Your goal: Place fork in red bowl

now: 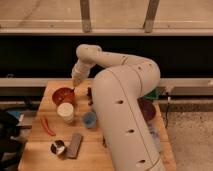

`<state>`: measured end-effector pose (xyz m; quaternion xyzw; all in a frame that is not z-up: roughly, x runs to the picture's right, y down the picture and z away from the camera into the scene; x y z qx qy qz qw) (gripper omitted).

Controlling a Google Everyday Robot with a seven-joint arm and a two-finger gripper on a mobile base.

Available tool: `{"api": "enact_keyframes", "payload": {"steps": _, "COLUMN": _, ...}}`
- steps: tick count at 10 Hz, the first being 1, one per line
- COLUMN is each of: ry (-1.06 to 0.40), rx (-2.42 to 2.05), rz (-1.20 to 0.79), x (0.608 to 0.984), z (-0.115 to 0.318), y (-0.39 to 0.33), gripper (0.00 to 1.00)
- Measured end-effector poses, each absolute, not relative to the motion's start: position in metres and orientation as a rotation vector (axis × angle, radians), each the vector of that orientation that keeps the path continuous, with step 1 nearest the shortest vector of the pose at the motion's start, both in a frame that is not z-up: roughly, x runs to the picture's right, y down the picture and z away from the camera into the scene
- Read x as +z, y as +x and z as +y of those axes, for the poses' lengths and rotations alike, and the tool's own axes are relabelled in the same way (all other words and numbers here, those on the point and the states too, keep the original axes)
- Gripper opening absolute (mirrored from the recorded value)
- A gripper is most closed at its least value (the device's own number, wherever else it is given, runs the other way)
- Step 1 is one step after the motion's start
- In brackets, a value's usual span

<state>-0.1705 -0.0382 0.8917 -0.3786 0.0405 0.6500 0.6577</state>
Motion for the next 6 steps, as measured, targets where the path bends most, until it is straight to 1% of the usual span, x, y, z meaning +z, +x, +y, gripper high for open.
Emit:
{"api": "enact_keyframes", "payload": {"steps": 1, "ry": -0.861, "rx": 1.469, "rz": 0.095, "x": 0.8918, "z": -0.0369, "y": -0.1707, "gripper": 0.80}}
{"api": "enact_keyframes", "payload": {"steps": 6, "ry": -0.860, "rx": 1.470, "rz": 0.095, "x": 0.8921, "z": -0.0371, "y": -0.1702, "gripper": 0.80}}
